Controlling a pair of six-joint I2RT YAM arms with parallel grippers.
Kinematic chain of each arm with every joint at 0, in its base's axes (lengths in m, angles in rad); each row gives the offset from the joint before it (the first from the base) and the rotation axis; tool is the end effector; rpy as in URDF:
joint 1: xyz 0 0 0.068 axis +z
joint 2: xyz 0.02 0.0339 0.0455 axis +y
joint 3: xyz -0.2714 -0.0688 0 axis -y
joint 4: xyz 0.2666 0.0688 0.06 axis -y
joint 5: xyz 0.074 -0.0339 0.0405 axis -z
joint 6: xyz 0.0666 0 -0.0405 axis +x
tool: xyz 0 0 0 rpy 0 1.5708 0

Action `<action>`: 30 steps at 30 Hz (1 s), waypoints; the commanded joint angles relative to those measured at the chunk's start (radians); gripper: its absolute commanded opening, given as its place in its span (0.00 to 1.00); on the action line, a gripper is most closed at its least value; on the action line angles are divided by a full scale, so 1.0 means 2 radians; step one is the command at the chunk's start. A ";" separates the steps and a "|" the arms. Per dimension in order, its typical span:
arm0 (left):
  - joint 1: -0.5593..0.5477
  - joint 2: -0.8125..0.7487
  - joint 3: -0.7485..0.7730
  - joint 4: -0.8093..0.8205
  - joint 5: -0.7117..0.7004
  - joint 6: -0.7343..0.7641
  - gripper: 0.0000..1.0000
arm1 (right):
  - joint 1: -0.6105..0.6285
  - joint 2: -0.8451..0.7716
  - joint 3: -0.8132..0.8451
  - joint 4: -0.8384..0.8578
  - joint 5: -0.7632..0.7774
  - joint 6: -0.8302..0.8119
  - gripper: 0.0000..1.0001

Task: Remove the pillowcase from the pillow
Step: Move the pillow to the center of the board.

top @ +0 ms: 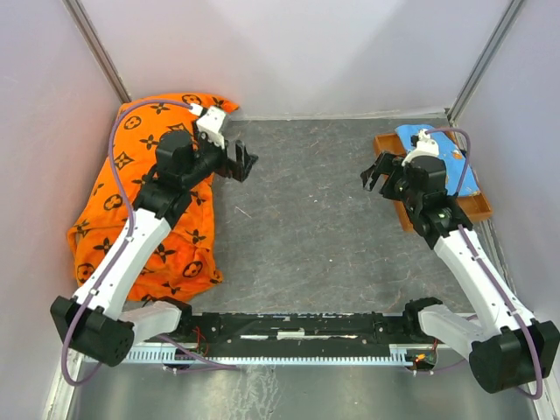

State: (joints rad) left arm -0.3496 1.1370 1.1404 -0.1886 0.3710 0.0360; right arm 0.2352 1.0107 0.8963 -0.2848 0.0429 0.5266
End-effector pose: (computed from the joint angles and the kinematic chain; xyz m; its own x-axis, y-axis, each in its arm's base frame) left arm 0.2793 -0.1275 0.3956 -0.1494 0.0902 -0.9847 0.6598 0.7508 -0.0313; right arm 0.2700 0.0618 0.3180 -0.4245 0.4146 -0.8049 0.0219 0.8934 0.4487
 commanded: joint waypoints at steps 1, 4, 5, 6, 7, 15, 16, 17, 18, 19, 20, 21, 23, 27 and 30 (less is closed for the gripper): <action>0.020 0.052 0.055 -0.020 -0.353 -0.076 0.99 | 0.019 0.014 0.039 -0.021 0.021 -0.022 0.99; 0.080 0.110 0.077 -0.077 -0.525 -0.170 0.99 | 0.036 0.017 0.043 -0.034 0.039 -0.026 0.99; 0.095 0.124 0.072 -0.074 -0.551 -0.183 0.99 | 0.039 0.016 0.041 -0.035 0.040 -0.026 0.99; 0.104 0.134 0.063 -0.062 -0.566 -0.186 0.99 | 0.042 0.016 0.038 -0.037 0.040 -0.025 0.99; 0.108 0.146 0.054 -0.048 -0.579 -0.184 0.99 | 0.044 0.016 0.035 -0.038 0.038 -0.023 0.99; 0.122 0.267 0.053 -0.010 -0.572 -0.169 0.62 | 0.049 0.022 0.018 -0.031 -0.004 -0.017 0.99; 0.122 0.273 0.056 -0.011 -0.543 -0.164 0.31 | 0.048 0.020 0.017 -0.030 -0.008 -0.017 0.99; 0.120 0.275 0.058 -0.012 -0.522 -0.162 0.08 | 0.048 0.019 0.016 -0.028 -0.011 -0.018 0.99; 0.115 0.272 0.055 -0.011 -0.504 -0.160 0.03 | 0.048 0.018 0.015 -0.026 -0.013 -0.020 0.99; 0.105 0.266 0.046 -0.004 -0.492 -0.157 0.03 | 0.049 0.017 0.013 -0.026 -0.014 -0.020 0.99; 0.094 0.256 0.042 -0.004 -0.480 -0.158 0.03 | 0.049 0.017 0.012 -0.028 -0.014 -0.021 0.99; 0.081 0.240 0.036 -0.004 -0.476 -0.166 0.03 | 0.049 0.018 0.012 -0.028 -0.020 -0.022 0.99; 0.040 0.203 0.020 0.014 -0.494 -0.190 0.03 | 0.052 0.024 0.018 -0.037 -0.031 -0.025 0.96; -0.031 0.192 0.071 0.005 -0.555 -0.189 0.03 | 0.152 0.043 0.031 -0.033 0.038 -0.052 0.95; -0.037 0.237 0.148 -0.033 -0.582 -0.179 0.03 | 0.216 0.067 0.027 0.013 0.032 -0.004 0.98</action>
State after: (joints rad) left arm -0.3786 1.5589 1.2385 -0.2676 -0.7456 -0.2726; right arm 0.5224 1.0988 0.9215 -0.3687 0.0807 0.4664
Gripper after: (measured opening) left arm 0.053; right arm 0.965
